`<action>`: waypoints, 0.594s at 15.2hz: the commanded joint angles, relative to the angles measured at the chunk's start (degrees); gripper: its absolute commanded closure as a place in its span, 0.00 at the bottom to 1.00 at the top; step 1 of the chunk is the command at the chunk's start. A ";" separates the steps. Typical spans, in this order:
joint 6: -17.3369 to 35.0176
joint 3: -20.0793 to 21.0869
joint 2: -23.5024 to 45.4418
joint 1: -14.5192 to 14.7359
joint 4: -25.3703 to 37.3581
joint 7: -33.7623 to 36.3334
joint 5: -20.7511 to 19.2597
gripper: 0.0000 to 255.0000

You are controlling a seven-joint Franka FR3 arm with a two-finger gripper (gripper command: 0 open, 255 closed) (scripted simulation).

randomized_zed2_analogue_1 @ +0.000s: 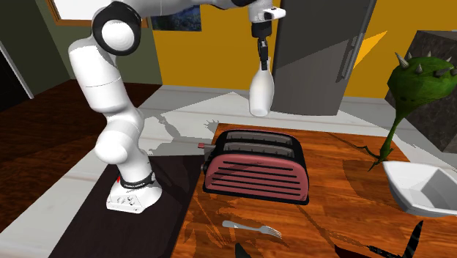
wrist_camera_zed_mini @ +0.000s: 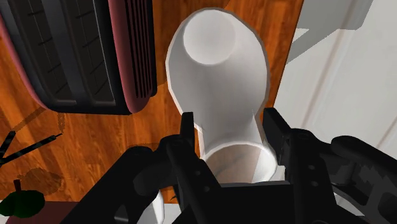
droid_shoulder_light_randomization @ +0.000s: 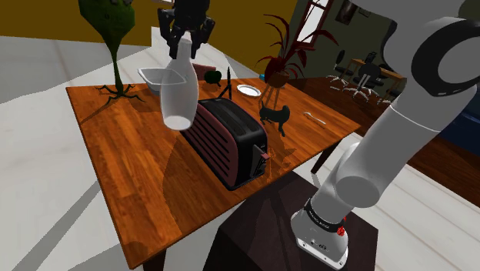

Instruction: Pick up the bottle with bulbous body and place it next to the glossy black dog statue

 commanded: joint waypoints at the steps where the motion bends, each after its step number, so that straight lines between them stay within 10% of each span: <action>1: -1.72 0.09 0.32 0.07 2.01 0.04 -0.14 1.00; 9: -8.87 0.66 3.36 0.57 11.90 0.39 -1.46 1.00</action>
